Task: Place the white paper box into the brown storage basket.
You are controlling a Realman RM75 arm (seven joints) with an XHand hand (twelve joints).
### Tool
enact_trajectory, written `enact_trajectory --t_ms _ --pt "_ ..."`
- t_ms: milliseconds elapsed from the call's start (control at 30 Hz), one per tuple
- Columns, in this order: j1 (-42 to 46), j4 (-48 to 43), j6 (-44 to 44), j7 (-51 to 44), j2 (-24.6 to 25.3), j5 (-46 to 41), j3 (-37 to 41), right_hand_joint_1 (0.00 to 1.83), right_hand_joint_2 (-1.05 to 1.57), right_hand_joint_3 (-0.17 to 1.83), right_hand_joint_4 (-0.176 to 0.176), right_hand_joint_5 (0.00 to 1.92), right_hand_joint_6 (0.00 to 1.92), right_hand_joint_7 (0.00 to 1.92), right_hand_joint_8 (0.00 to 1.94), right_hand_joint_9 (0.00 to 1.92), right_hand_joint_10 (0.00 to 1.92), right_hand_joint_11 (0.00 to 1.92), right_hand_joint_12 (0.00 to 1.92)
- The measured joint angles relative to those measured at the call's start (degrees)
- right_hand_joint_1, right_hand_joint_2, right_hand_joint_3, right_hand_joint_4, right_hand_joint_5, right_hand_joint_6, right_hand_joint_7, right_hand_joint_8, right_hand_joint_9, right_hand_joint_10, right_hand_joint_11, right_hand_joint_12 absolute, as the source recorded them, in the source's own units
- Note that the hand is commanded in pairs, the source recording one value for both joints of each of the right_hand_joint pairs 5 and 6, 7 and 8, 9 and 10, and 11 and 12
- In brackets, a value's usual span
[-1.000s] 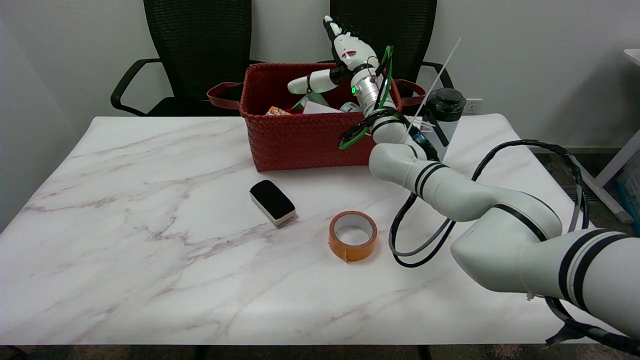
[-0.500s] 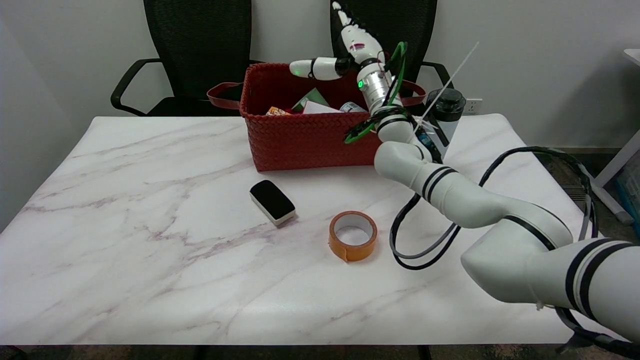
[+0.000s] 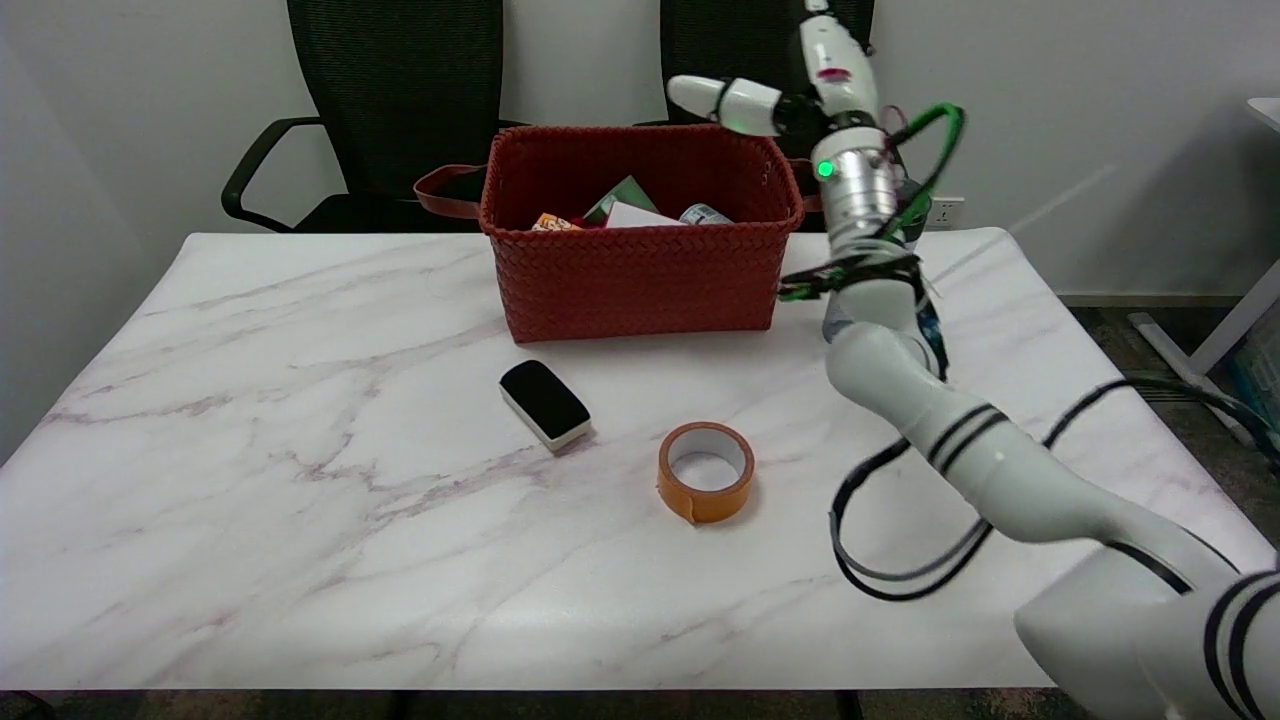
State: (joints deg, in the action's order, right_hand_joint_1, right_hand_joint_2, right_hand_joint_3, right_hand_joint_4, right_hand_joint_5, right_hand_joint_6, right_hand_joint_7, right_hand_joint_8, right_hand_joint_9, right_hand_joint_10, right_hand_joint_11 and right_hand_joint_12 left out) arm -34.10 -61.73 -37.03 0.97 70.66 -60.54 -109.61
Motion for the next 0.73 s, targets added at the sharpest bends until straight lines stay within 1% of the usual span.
enact_trajectory --t_ms 167,300,533,733 --pt "8.21 -8.61 -3.2 -1.88 -2.57 -2.88 3.51 0.84 0.62 -0.17 0.0 0.01 0.01 0.22 0.22 0.21 0.21 0.4 0.4" --pt "14.62 -14.35 -6.19 -2.9 -4.04 -4.64 6.02 0.87 0.62 -0.17 0.0 0.02 0.02 0.22 0.22 0.26 0.26 0.43 0.43" --pt "24.3 -21.6 -12.41 -3.93 -5.74 -6.45 8.68 0.88 0.63 -0.17 0.0 0.04 0.04 0.24 0.24 0.31 0.31 0.47 0.47" --pt "31.55 -25.75 -17.78 -4.36 -6.64 -7.14 9.91 0.89 0.65 -0.17 0.0 0.05 0.05 0.24 0.24 0.32 0.32 0.49 0.49"
